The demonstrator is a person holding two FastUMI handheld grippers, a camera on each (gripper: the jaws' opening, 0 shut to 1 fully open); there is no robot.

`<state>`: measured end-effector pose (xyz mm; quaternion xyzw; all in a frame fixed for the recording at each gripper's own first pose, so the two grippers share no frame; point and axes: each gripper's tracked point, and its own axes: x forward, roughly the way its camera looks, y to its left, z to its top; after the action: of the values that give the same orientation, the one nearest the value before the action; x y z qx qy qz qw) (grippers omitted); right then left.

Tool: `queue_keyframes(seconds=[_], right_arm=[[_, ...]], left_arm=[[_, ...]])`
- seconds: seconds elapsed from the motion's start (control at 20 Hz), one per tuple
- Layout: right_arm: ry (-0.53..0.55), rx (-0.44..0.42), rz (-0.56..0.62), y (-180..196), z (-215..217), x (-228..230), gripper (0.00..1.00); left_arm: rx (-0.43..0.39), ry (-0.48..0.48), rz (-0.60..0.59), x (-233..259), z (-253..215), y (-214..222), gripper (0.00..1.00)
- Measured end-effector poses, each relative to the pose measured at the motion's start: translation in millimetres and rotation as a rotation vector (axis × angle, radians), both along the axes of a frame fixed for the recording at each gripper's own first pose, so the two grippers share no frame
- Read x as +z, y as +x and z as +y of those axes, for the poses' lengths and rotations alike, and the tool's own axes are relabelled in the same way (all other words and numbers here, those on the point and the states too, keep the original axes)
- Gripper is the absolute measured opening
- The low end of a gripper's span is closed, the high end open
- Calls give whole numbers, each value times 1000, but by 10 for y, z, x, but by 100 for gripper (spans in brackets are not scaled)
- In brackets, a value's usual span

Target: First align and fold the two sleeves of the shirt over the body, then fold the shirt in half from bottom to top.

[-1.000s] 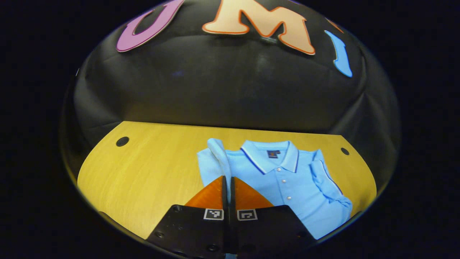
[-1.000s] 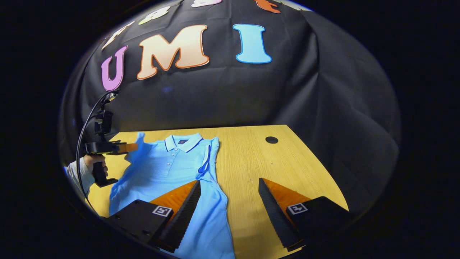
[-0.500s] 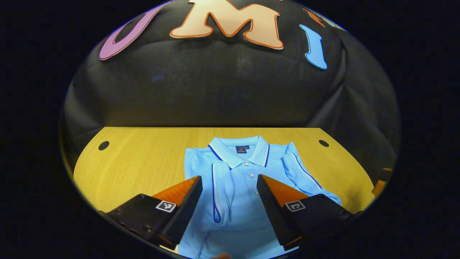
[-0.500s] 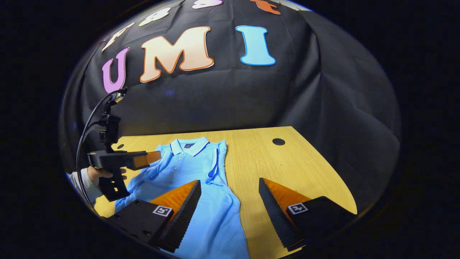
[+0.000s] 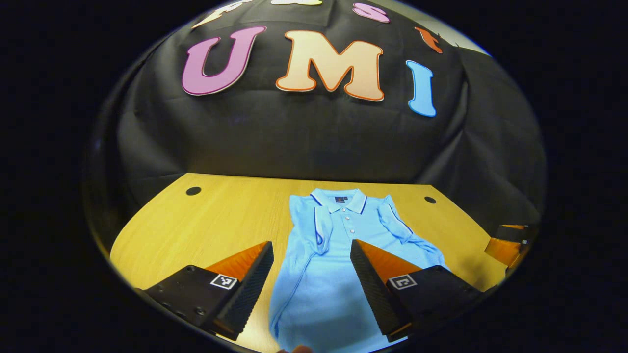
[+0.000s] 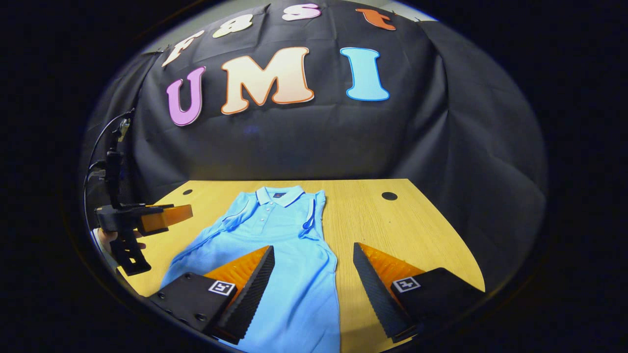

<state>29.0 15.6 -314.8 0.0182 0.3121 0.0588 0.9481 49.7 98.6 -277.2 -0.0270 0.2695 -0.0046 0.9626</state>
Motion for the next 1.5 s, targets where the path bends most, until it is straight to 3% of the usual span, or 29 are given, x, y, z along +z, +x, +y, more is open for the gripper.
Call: queue_keyframes(seconds=[0.25, 0.65, 1.1, 1.25, 1.35, 1.45, 1.5], right_arm=[[-14, 47, 24, -597, -54, -17, 100], [-62, 79, 126, -1442, -112, -484, 100], [-152, 62, 254, -1821, -245, -997, 100], [-109, 45, 275, -1845, -225, -1009, 99], [-52, 29, 315, -1883, -163, -1049, 98], [-47, 72, 321, -1901, -77, -1024, 94], [-37, 88, 309, -1926, 8, -1011, 72]], left_arm=[[-16, 25, 41, -40, -16, -860, 95], [-15, 84, 161, -504, -59, -1926, 95], [-23, 130, 262, -966, -87, -2378, 95], [-14, 131, 253, -941, -101, -2351, 94], [-24, 80, 247, -987, -204, -2348, 95], [-38, 64, 255, -992, -252, -2332, 90], [-61, 59, 267, -1019, -331, -2316, 84]])
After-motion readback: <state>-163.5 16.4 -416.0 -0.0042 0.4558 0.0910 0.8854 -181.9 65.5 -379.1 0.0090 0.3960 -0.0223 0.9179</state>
